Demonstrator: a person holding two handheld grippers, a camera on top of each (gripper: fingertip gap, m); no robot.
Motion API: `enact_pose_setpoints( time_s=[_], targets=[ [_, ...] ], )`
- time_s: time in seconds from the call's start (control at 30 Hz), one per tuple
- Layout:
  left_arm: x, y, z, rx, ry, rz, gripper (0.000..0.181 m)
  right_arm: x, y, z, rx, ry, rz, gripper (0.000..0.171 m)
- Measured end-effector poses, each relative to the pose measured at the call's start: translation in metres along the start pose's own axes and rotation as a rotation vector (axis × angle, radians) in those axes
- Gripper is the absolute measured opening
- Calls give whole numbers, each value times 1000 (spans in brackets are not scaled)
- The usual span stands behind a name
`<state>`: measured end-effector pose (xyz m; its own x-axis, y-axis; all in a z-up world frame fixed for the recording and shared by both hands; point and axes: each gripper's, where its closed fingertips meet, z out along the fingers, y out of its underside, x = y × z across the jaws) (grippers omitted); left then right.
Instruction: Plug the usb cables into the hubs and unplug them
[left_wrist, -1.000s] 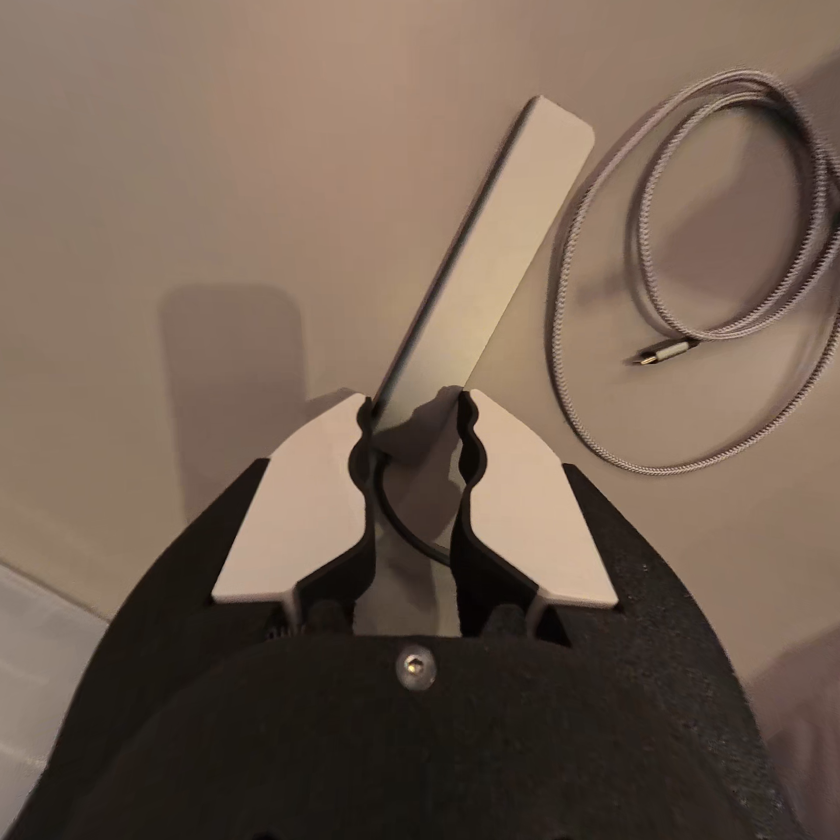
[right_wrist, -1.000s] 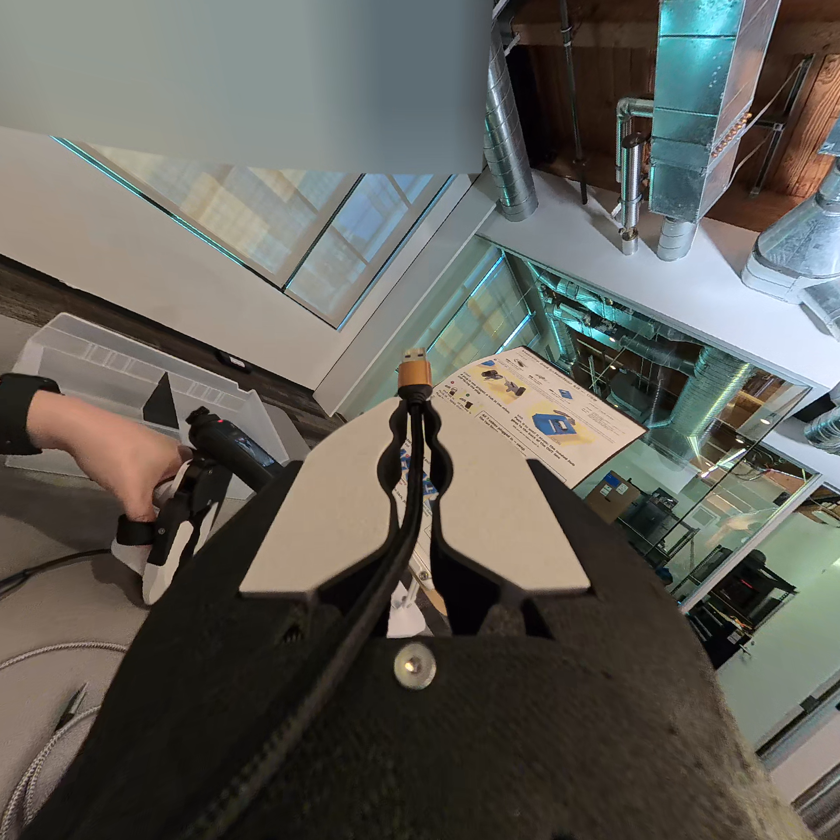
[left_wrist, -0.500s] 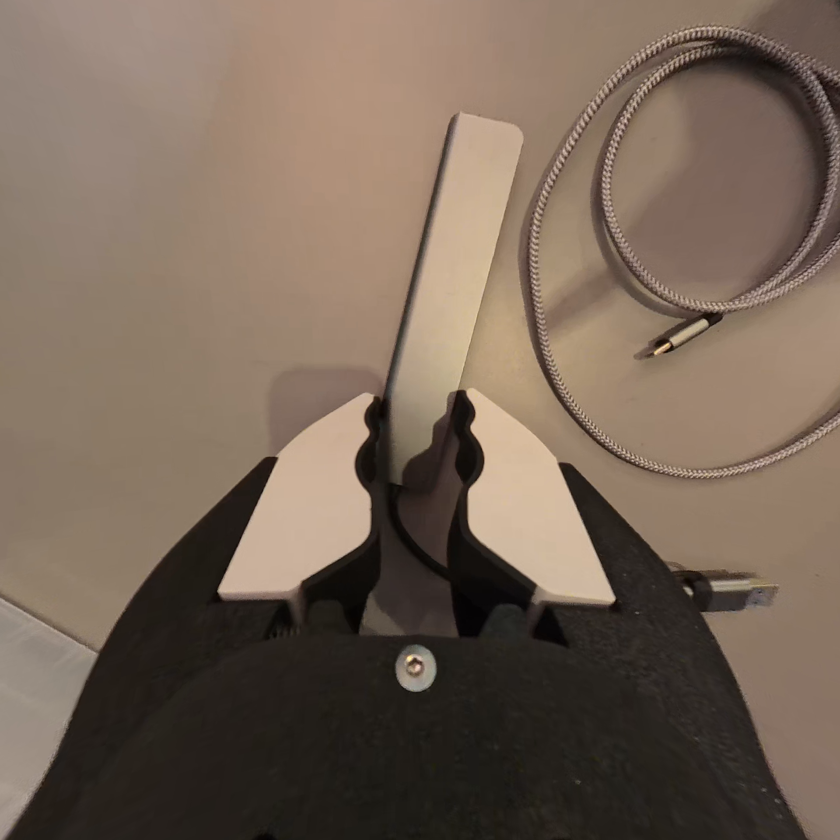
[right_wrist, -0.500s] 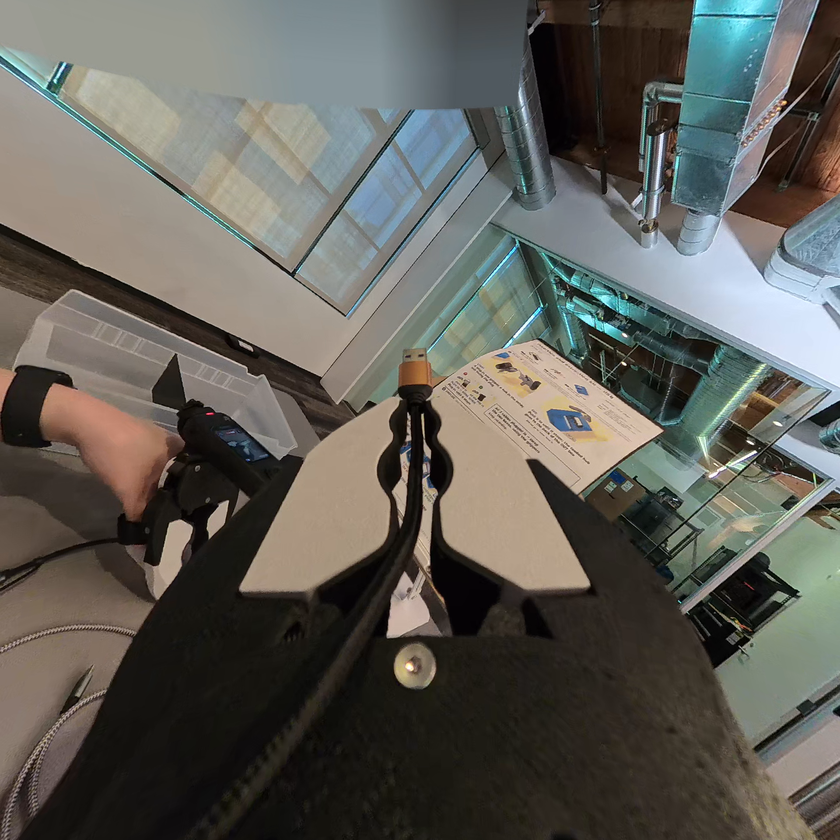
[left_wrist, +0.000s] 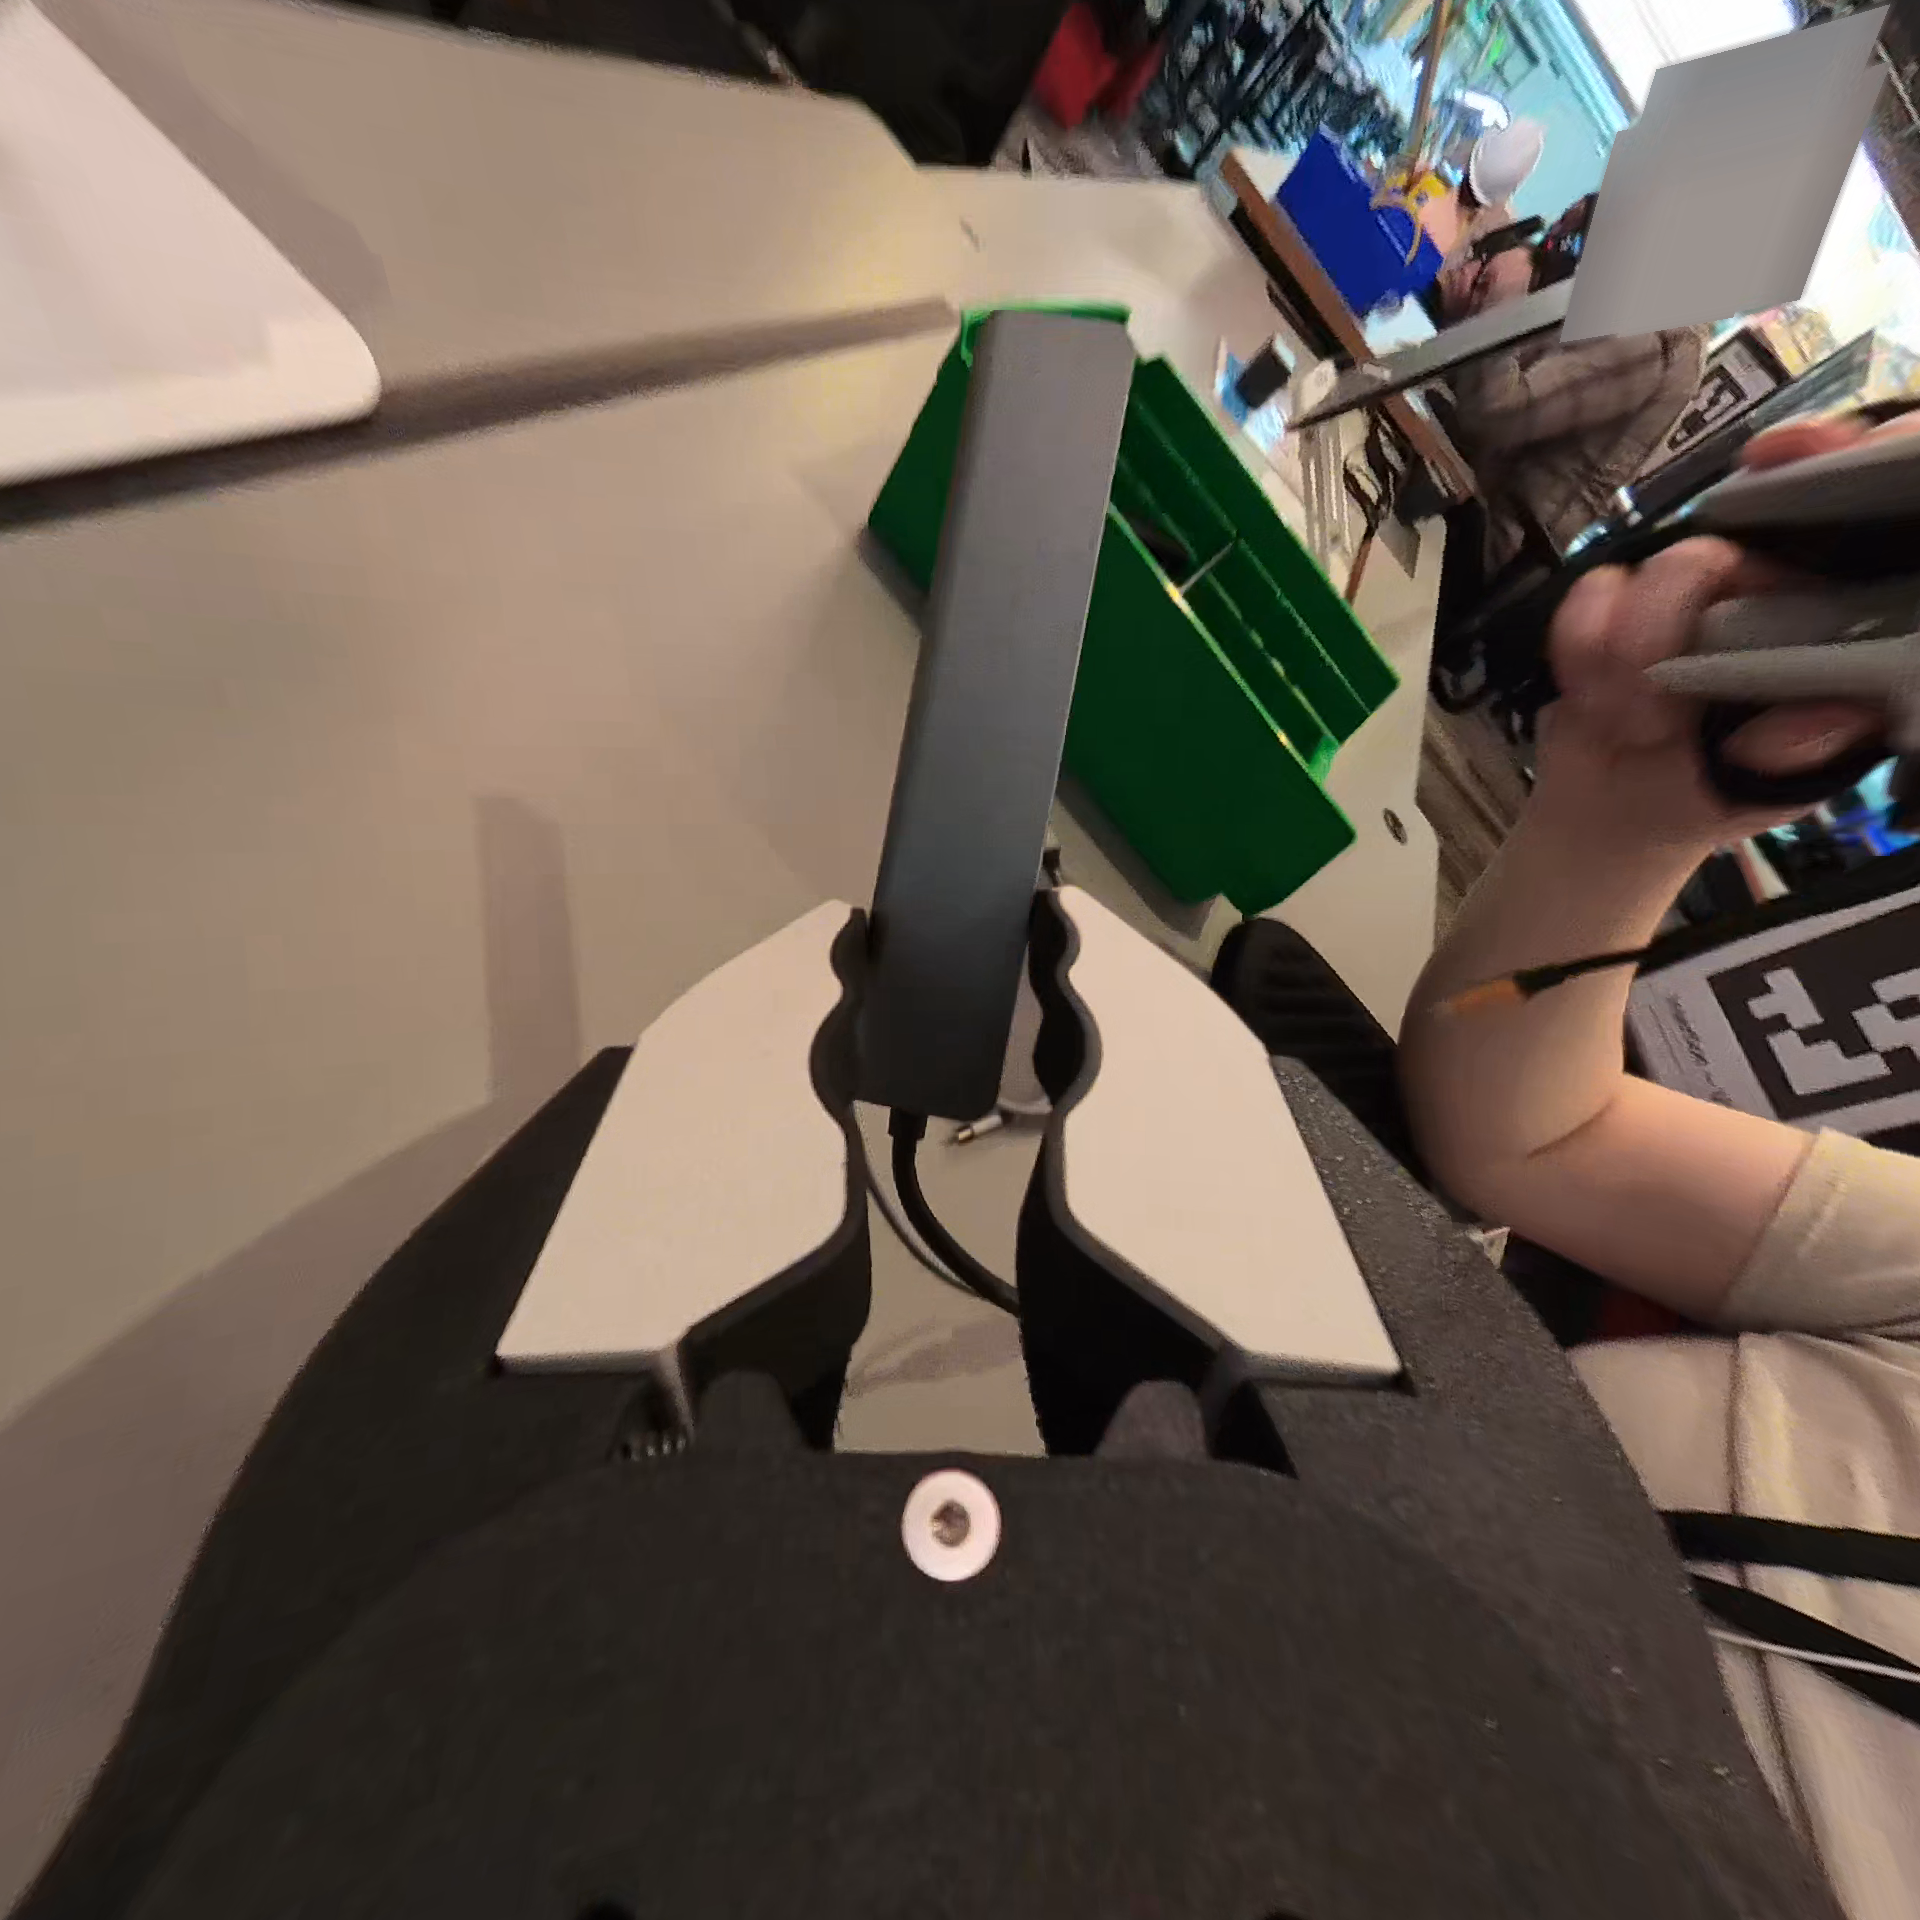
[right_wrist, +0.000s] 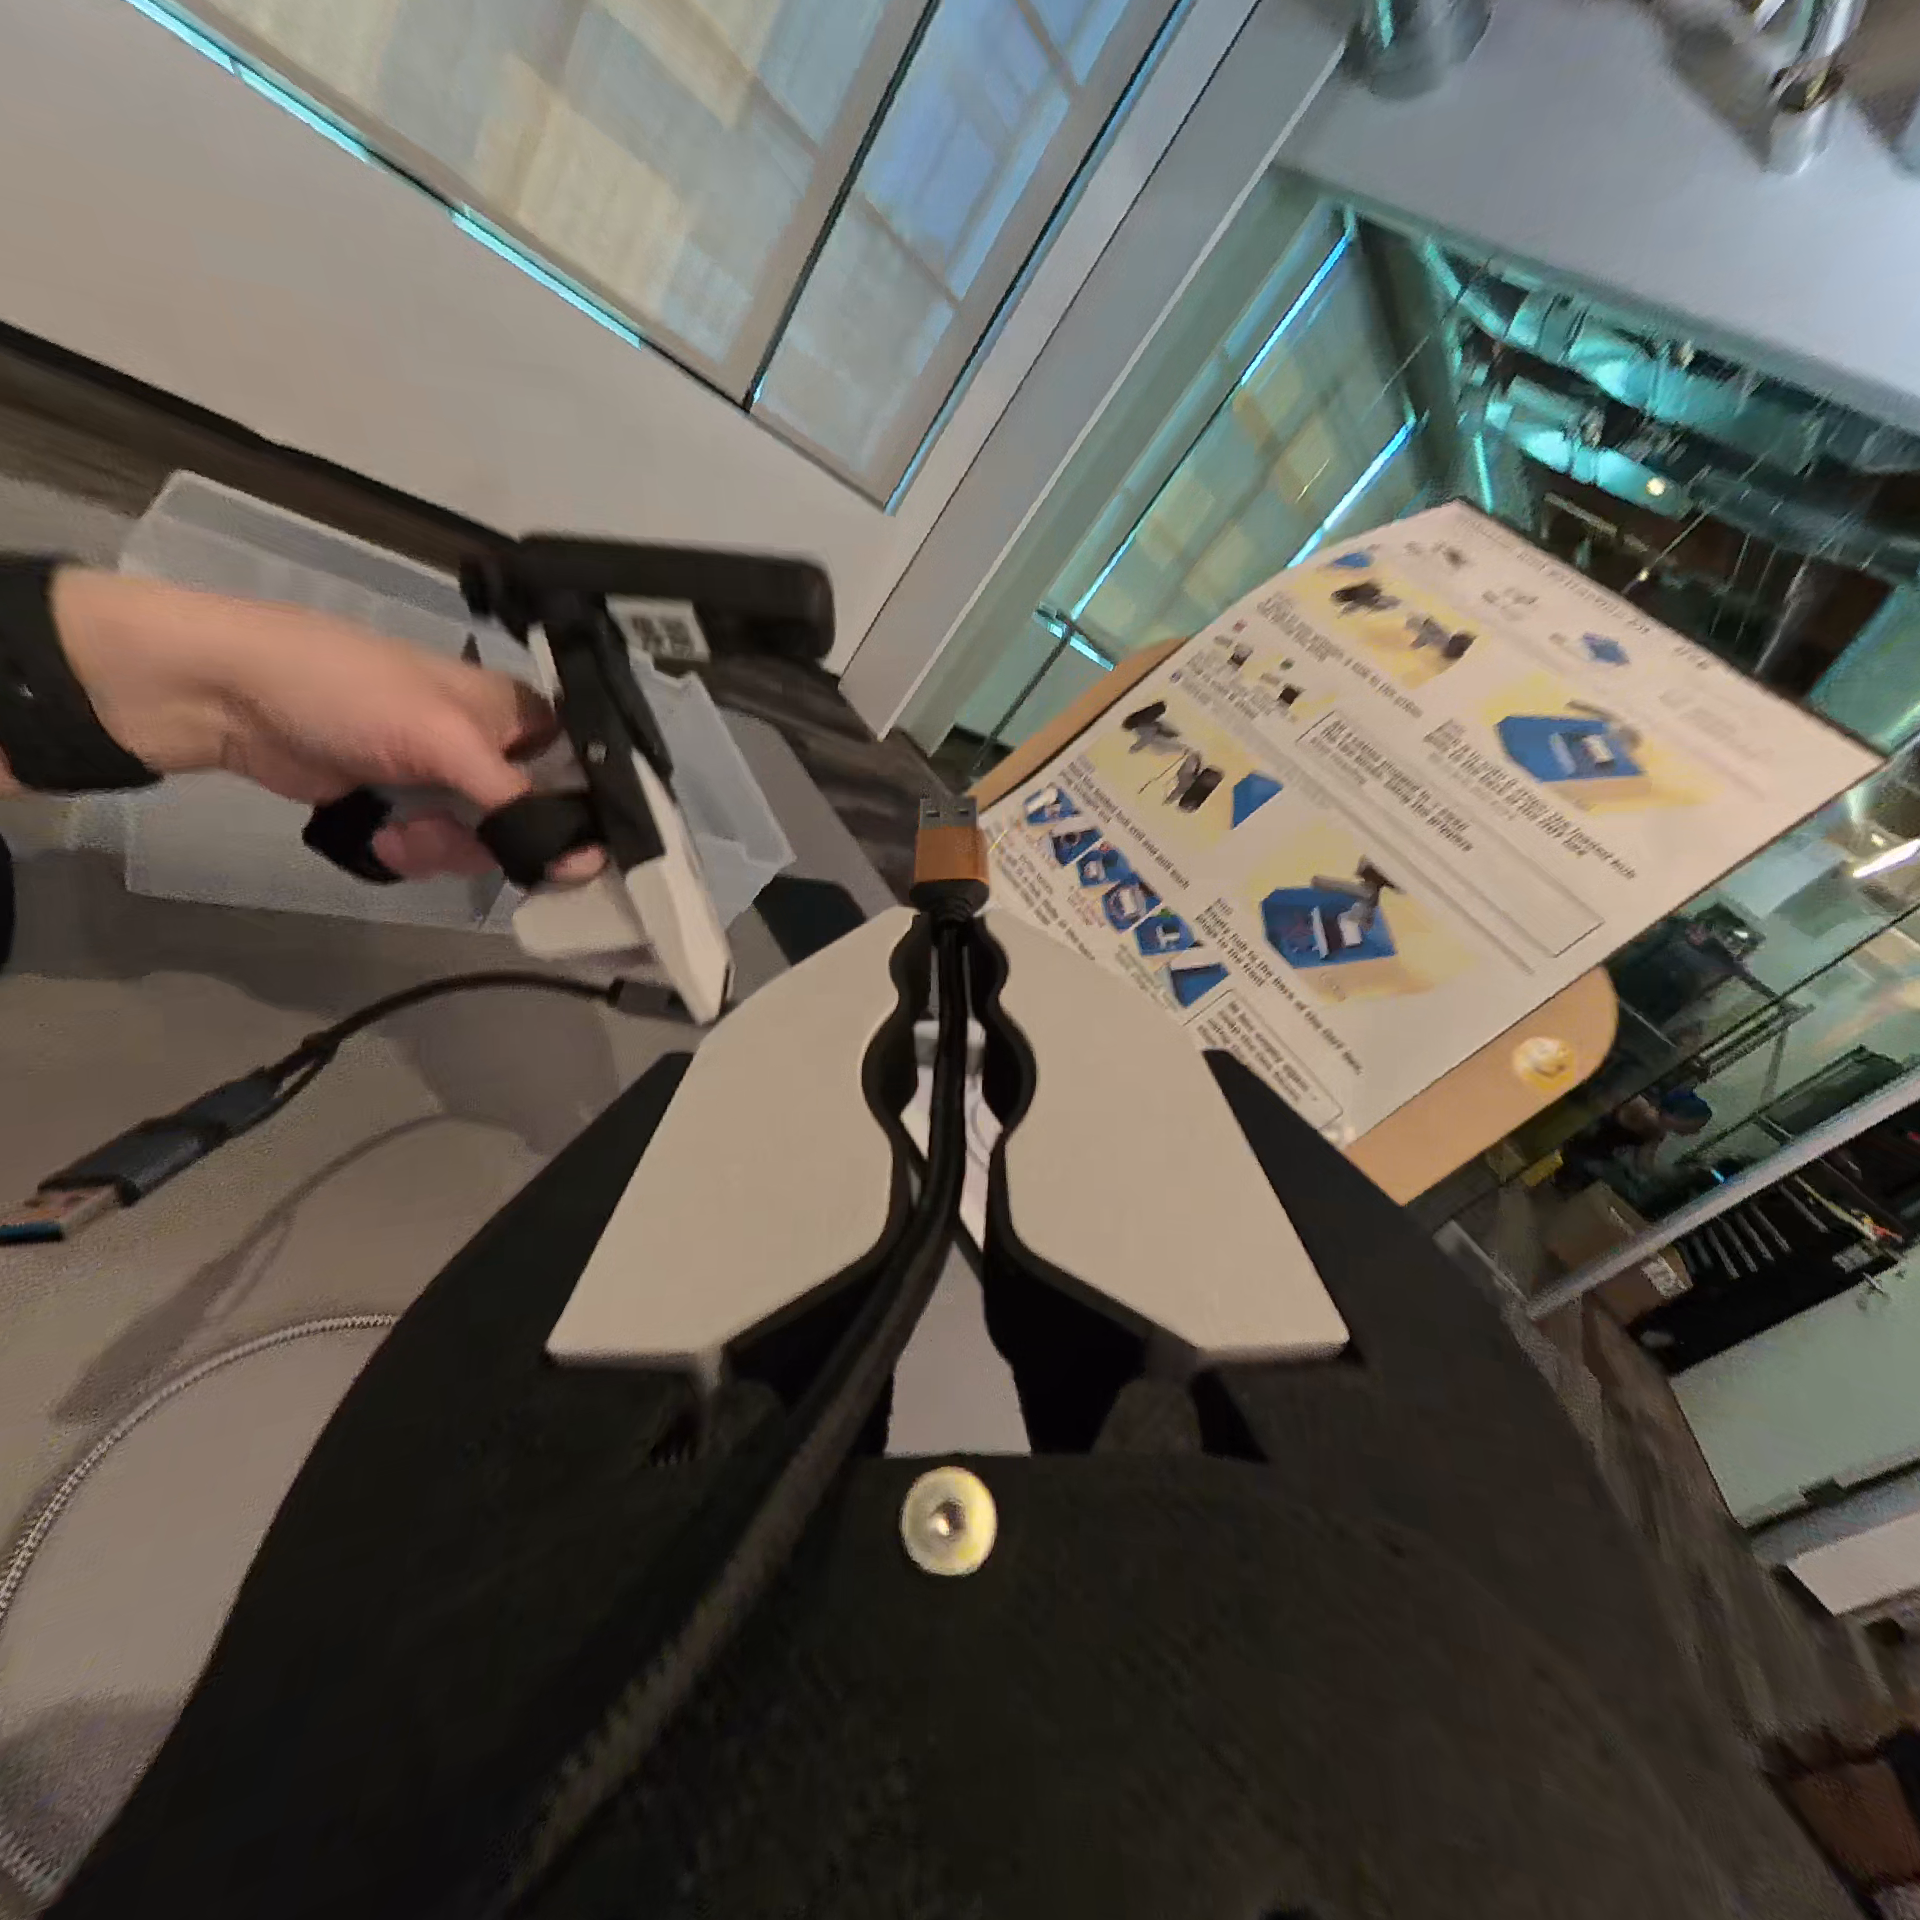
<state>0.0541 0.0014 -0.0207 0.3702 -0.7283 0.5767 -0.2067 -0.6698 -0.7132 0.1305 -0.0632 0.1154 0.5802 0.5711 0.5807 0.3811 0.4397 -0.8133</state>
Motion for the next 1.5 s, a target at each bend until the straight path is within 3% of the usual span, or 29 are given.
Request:
enact_pose_setpoints(
  time_s=[0.23,0.53,0.97,1.33,1.5],
  targets=[
    [24,-29,-24,122,-141,162,30,-26,41,35,-244,35,-104,7],
    [30,-37,-24,144,-285,257,30,-35,49,47,-233,27,104,7],
    [31,-34,-19,121,-375,294,30,-34,59,49,-267,44,140,7],
    [38,-39,-19,124,-529,436,29,-29,60,50,-271,117,251,7],
    [47,-42,-20,130,-575,548,28,-25,54,48,-223,130,193,7]
  ],
)
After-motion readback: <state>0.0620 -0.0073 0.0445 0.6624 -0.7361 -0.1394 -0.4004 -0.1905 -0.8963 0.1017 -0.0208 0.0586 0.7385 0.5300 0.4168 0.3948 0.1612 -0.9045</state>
